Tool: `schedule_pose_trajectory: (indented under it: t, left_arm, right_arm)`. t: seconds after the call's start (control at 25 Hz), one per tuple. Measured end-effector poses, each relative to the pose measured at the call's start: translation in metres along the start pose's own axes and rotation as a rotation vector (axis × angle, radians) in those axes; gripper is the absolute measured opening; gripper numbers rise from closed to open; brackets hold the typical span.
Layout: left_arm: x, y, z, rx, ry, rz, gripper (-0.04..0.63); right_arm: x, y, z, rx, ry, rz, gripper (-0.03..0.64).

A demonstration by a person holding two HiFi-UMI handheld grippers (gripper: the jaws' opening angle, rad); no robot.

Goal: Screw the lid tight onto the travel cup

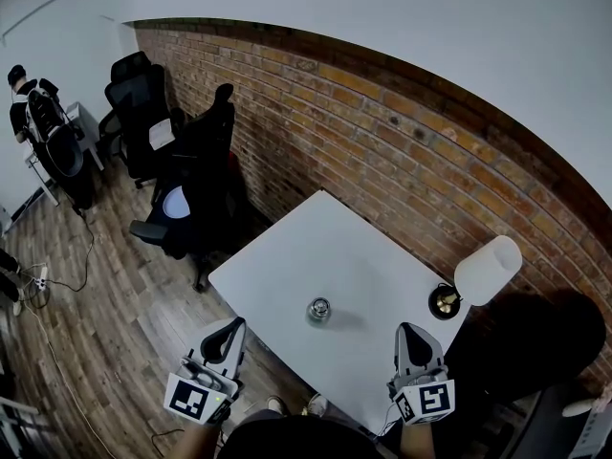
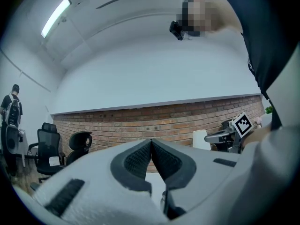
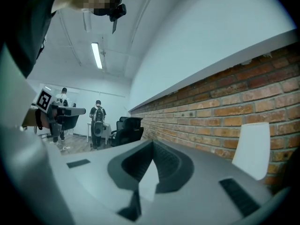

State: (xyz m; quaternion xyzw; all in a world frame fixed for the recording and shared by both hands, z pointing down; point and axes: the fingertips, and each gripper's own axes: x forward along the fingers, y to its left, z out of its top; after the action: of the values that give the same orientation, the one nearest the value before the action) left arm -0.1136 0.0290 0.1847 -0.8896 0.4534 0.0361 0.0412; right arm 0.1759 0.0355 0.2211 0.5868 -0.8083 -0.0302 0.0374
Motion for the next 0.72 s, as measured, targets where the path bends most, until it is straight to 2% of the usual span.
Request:
schedule_pose_trajectory:
  t: [0.72]
  left_arm:
    - [0.004,-0.016,-0.003,-0.001,0.019,-0.041,0.023]
  right_arm:
    - [-0.003,-0.003,0.008,-0.029,-0.021,-0.004,0.014]
